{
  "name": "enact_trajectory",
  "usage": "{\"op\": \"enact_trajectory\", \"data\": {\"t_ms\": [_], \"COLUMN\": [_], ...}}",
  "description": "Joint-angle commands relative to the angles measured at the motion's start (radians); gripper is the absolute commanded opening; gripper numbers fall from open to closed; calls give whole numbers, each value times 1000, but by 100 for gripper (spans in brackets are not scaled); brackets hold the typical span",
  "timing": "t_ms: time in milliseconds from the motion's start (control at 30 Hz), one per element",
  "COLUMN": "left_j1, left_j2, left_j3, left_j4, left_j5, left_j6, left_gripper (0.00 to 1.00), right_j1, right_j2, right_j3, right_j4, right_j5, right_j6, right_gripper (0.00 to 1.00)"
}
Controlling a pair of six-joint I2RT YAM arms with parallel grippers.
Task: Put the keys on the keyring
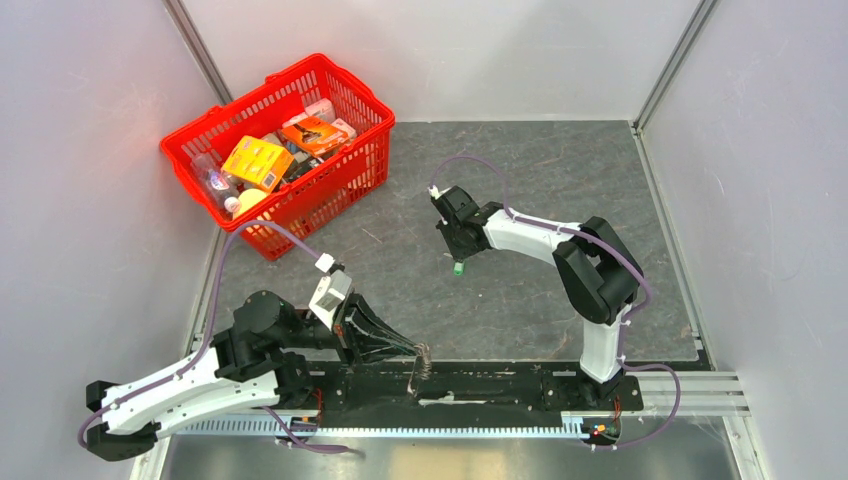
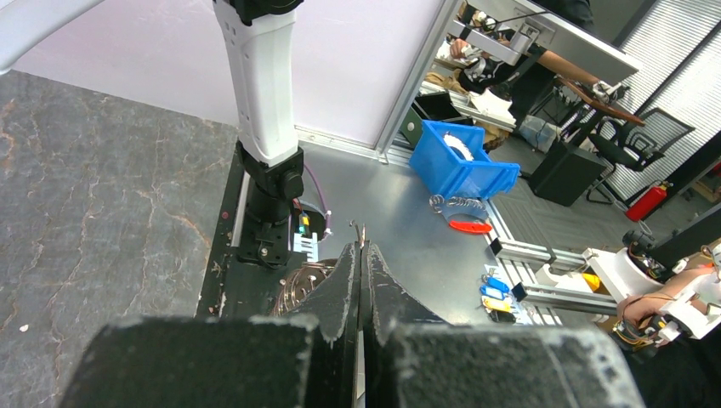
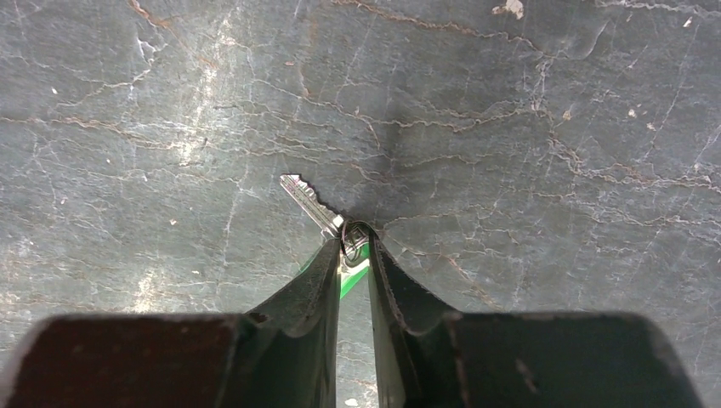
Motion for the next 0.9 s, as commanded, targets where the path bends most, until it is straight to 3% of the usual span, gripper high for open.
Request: {"op": "enact_trajectory", "data": {"t_ms": [0, 567, 733, 867], "left_j1": [-3, -3, -3, -4], "left_j2": [-5, -10, -14, -12], "left_j3": [4, 24, 27, 31], "left_j4": [26, -1, 0, -2], "left_j5": [7, 7, 10, 12], "left_j6": [34, 42, 38, 37], "left_gripper": [2, 2, 2, 2], "right_j1": [-3, -3, -4, -3], "right_j2": [4, 14, 7, -26], "right_j3": [39, 36, 24, 15], "right_j4": [0, -6, -6, -13], "right_j5": [19, 7, 10, 13], "right_j6": [-15, -5, -6, -3], "right_gripper": [24, 16, 0, 0]}}
